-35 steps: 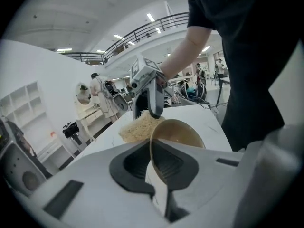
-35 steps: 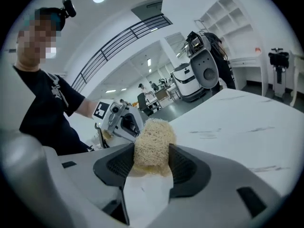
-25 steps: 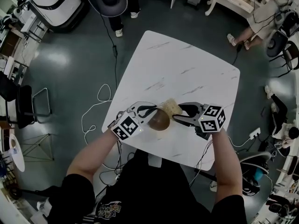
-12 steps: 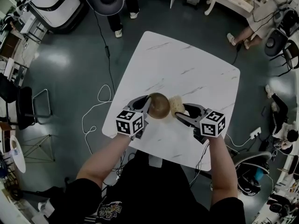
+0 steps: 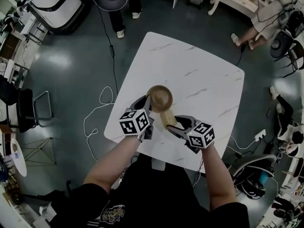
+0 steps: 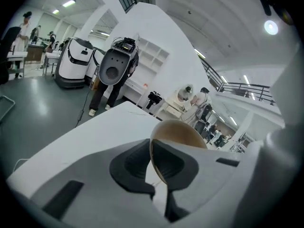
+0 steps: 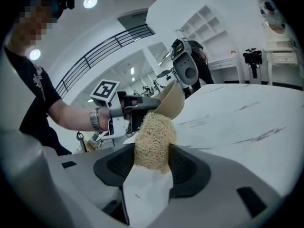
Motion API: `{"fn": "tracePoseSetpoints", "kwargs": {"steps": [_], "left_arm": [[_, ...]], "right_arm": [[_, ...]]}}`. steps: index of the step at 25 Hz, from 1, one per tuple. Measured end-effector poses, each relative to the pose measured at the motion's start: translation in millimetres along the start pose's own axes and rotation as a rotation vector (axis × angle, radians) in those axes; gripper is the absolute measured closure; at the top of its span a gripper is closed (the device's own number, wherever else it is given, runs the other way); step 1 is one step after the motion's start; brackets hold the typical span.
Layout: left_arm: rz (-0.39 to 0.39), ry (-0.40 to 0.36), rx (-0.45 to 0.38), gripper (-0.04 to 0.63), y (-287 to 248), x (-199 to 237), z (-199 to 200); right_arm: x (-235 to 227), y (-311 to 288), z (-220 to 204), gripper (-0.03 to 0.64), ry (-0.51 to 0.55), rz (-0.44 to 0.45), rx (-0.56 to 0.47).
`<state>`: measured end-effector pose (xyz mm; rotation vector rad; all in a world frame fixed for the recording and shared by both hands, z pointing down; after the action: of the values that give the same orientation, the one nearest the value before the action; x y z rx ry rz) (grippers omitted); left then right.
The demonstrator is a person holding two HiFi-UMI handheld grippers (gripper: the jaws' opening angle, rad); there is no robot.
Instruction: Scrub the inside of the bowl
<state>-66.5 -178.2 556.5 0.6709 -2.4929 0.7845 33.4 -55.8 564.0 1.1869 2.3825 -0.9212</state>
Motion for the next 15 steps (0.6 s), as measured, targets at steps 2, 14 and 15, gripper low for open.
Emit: {"fn": "tracePoseSetpoints", "kwargs": {"steps": [2, 14, 15], "left_arm": [[-0.022, -0.019, 0.008, 0.578, -2.2, -5.8, -1.1], [-0.104, -0.199, 0.027, 0.577, -2.1, -38.4, -13.0], [-0.099, -0.202, 0.026, 0.577, -1.9, -36.7, -13.2]], "right_arm": [[6.3, -9.8, -5.7, 0.383, 0.014, 0.019, 0.026], [11.2, -29.1, -2.0, 0.383, 0.063, 0.025, 0.047], [10.4, -27.5, -2.2, 0.383, 0.061, 0.021, 0.044]]}}
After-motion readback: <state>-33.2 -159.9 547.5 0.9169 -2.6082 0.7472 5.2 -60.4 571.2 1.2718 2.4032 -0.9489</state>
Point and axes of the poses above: the fingertips, and each gripper's own axes: y backward along the fingers, x to its left, z out of its top, the point moved 2 cm from there along y, backward along the fingers, and after that the axes turned 6 degrees about -x, right-handed, at the moved point
